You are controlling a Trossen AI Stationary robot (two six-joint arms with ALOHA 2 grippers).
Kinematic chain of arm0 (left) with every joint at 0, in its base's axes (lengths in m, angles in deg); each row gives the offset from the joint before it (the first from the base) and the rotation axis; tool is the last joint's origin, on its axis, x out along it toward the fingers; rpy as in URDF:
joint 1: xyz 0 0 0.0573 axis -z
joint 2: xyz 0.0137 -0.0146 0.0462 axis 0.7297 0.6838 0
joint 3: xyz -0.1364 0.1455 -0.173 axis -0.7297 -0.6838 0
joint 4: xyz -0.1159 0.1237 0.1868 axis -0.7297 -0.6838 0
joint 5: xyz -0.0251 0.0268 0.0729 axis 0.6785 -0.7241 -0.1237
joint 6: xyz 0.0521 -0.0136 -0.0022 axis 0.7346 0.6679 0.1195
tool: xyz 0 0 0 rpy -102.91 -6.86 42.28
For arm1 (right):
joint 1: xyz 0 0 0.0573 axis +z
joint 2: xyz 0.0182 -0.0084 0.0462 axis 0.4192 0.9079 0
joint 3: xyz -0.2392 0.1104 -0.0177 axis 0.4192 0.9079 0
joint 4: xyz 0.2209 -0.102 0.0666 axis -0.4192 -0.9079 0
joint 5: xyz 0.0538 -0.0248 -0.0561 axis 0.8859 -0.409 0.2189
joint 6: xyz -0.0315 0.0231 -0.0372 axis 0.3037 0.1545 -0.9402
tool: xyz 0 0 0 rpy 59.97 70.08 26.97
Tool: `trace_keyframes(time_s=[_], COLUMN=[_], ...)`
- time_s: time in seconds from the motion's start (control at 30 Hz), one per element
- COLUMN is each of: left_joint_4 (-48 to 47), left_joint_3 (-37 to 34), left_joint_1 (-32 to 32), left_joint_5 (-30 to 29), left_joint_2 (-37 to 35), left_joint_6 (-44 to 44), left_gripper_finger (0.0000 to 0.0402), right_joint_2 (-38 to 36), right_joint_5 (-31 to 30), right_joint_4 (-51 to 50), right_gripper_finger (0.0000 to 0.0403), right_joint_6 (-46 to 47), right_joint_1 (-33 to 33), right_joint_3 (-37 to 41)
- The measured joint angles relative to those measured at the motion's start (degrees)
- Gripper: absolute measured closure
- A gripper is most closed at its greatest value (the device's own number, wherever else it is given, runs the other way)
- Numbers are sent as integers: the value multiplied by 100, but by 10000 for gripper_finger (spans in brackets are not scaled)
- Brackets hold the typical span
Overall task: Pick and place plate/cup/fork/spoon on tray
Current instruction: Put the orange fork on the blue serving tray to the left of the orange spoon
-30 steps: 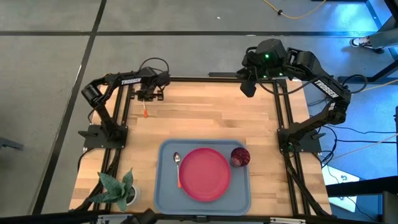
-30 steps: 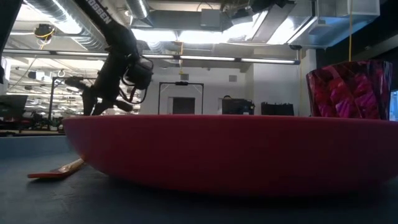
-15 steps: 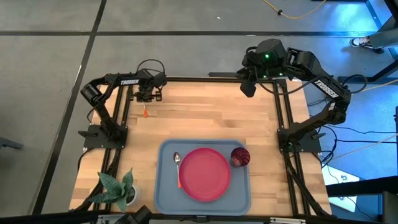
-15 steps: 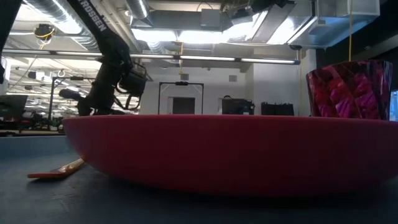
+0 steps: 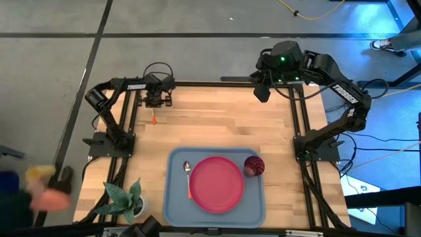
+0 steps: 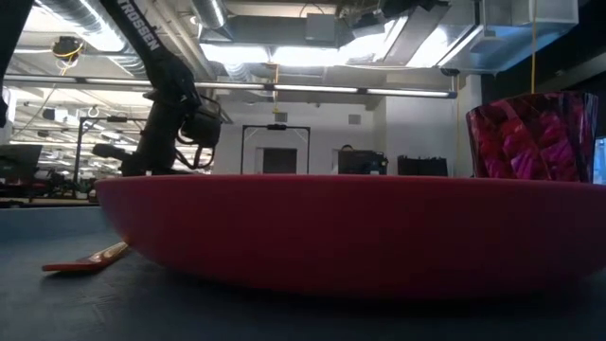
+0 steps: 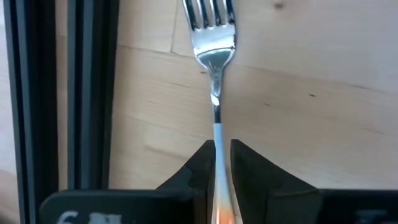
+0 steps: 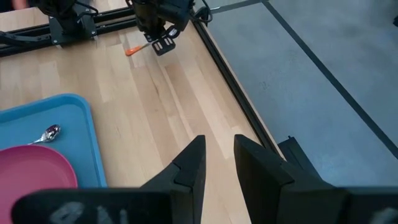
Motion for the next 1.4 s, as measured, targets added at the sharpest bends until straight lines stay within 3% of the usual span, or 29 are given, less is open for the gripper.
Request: trace_keyframes(time_s=[0.5, 0.93, 1.13, 1.4], left_joint_4=[92, 181, 161, 108], left_joint_3=[-2, 25, 22, -15], left_joint_1=[-231, -327, -327, -296], left_joint_5=[128, 465, 563, 611], left_joint_2=[6, 479, 485, 311], left_joint_6=[5, 188, 428, 620], left_gripper_finger=[359, 360, 392, 398], right_joint_2=[1, 0, 1, 0], right_joint_5=[0, -4, -4, -2], right_joint_4=[0, 2, 39, 42], right_gripper_finger=[313, 313, 313, 313], right_joint_6=[-22, -57, -59, -56], right_joint_1=[-2, -2, -2, -2], right_joint_3=[0, 0, -1, 0])
